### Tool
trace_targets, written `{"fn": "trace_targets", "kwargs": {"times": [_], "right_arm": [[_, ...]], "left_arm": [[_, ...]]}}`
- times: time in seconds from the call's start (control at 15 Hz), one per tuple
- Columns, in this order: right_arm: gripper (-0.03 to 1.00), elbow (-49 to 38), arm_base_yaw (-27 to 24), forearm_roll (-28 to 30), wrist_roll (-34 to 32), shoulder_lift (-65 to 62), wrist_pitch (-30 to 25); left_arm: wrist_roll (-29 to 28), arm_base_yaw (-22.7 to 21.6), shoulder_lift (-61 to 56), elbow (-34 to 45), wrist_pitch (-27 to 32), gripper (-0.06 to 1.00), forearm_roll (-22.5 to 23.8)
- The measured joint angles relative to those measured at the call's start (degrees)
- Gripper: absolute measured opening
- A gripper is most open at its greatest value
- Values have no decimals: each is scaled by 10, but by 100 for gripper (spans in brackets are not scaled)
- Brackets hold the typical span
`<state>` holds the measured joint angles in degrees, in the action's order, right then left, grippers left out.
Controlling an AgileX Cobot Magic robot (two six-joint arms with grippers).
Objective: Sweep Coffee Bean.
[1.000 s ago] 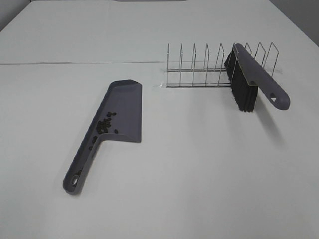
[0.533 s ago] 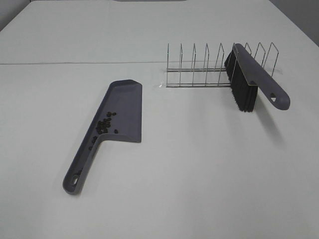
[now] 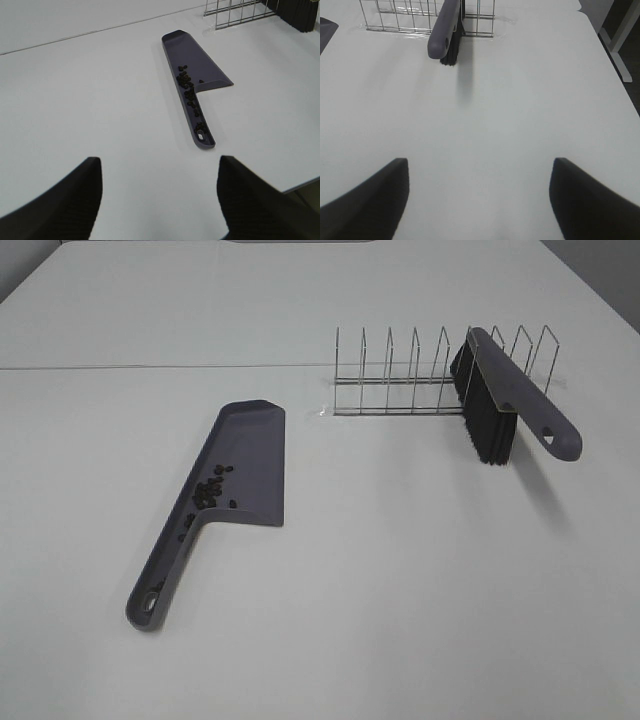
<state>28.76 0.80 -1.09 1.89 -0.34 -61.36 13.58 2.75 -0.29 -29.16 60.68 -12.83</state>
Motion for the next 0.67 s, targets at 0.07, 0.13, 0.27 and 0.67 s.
{"fn": "trace_targets", "kwargs": {"times": [0.07, 0.13, 0.27, 0.67], "right_arm": [[74, 0, 0, 0, 0, 0, 0], [74, 0, 0, 0, 0, 0, 0], [74, 0, 0, 0, 0, 0, 0], [74, 0, 0, 0, 0, 0, 0]], "left_arm": [[0, 0, 0, 0, 0, 64, 0], [0, 0, 0, 0, 0, 64, 0], [0, 0, 0, 0, 0, 64, 0], [0, 0, 0, 0, 0, 64, 0]]}}
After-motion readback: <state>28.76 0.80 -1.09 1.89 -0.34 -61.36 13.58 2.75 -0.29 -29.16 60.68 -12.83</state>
